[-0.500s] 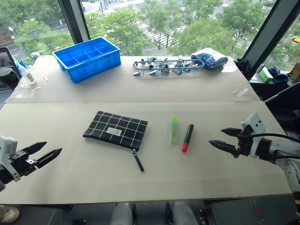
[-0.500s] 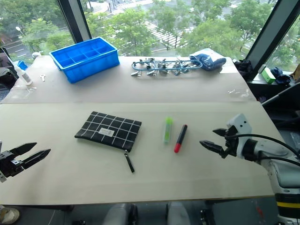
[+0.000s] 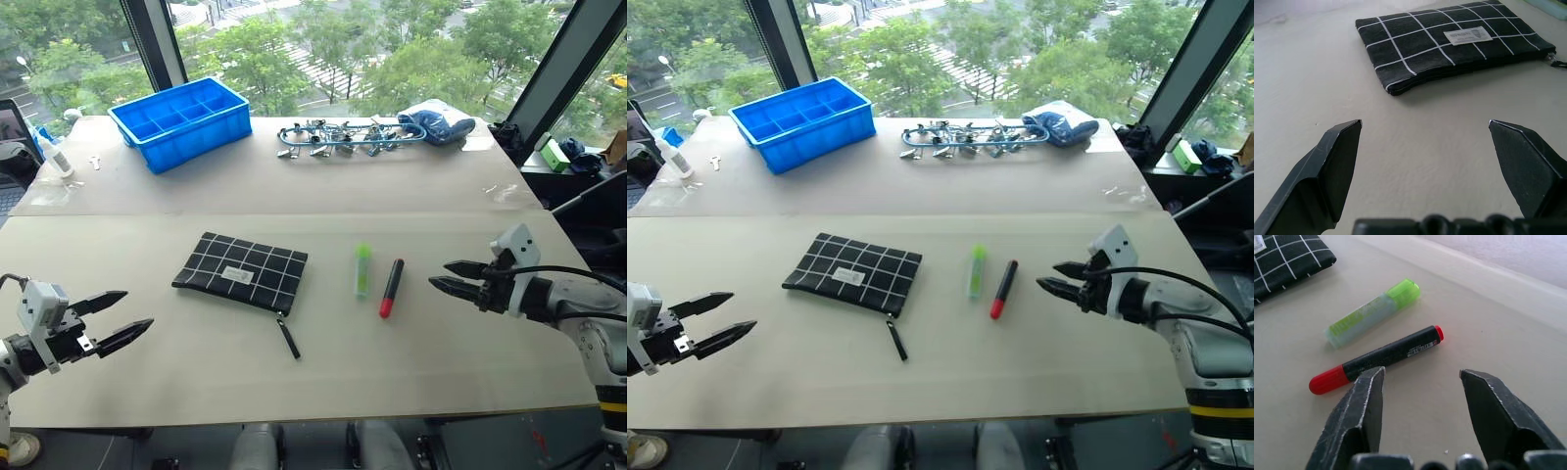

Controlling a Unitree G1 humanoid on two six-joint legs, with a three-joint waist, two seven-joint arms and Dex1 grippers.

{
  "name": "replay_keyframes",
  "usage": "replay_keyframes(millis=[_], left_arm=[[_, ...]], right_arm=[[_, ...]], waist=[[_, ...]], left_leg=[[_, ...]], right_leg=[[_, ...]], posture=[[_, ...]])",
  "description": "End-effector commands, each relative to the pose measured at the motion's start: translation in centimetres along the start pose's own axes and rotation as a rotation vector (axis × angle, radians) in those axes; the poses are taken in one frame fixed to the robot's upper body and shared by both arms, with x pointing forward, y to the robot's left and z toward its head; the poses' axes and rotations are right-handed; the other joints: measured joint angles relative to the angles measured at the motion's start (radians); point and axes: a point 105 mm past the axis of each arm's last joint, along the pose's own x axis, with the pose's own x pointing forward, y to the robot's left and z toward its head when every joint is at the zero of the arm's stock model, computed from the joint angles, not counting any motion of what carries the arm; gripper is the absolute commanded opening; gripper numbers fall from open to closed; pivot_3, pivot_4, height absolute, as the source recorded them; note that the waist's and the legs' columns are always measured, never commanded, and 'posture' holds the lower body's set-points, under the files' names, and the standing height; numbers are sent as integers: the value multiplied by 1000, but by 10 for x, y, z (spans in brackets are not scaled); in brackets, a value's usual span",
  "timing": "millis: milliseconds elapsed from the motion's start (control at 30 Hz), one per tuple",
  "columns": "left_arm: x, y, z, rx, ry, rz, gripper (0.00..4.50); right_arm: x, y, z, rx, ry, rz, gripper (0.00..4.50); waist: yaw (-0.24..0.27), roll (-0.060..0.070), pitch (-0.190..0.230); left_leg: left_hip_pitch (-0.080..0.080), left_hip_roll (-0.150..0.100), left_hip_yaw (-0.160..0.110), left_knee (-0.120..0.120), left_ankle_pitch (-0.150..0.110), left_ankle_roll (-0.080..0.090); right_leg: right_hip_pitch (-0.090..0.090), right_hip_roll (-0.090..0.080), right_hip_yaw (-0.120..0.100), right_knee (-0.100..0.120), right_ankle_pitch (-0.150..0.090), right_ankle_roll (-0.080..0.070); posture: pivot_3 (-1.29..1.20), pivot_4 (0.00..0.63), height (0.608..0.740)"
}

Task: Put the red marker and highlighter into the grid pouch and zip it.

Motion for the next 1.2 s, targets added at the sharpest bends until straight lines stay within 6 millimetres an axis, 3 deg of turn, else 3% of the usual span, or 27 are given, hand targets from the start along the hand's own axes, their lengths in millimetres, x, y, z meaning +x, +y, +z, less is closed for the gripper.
replay_keyframes(millis=[33,133,300,467,633,833,1000,1200], left_arm=[[-3,9,11,116,0,-3,4500],[-2,12,14,149,-4,-18,4500],[-1,18,8,211,67,-62,4500],[8,24,7,274,111,-109,4500],[22,30,13,311,98,-136,4500],[34,30,16,309,69,-157,4500],[41,26,14,299,51,-170,4500],[42,25,14,293,40,-172,4500]], right_arm=[[8,17,23,-55,-61,72,1152],[25,44,39,-75,-117,184,87],[62,94,53,-93,-151,390,87],[115,124,60,-137,-95,472,87],[140,167,61,-196,-34,657,87],[162,170,42,-224,104,679,87],[188,167,50,-231,127,623,87],[176,191,51,-239,165,800,87]], waist=[[0,0,0],[-4,0,0],[-5,0,0],[-5,0,0],[0,0,0],[-4,-1,0],[-8,-1,0],[-12,-1,-1]], left_leg=[[0,0,0,0,0,0],[0,0,0,0,0,0],[0,0,0,0,0,0],[-2,-1,2,2,0,0],[-6,-1,7,2,1,-1],[-10,-1,9,3,1,-2],[-10,-1,11,3,2,-3],[-11,0,12,3,3,-4]], right_leg=[[0,0,0,0,0,0],[0,0,0,0,0,0],[-1,1,0,1,0,-1],[-1,1,-2,1,0,0],[-5,1,-5,2,0,-1],[-7,1,-6,5,1,0],[-10,1,-5,5,1,0],[-15,1,-5,15,0,-2]], posture=[[0,150,740],[0,150,740],[0,150,740],[0,150,740],[0,150,740],[0,150,740],[0,150,740],[0,150,740]])
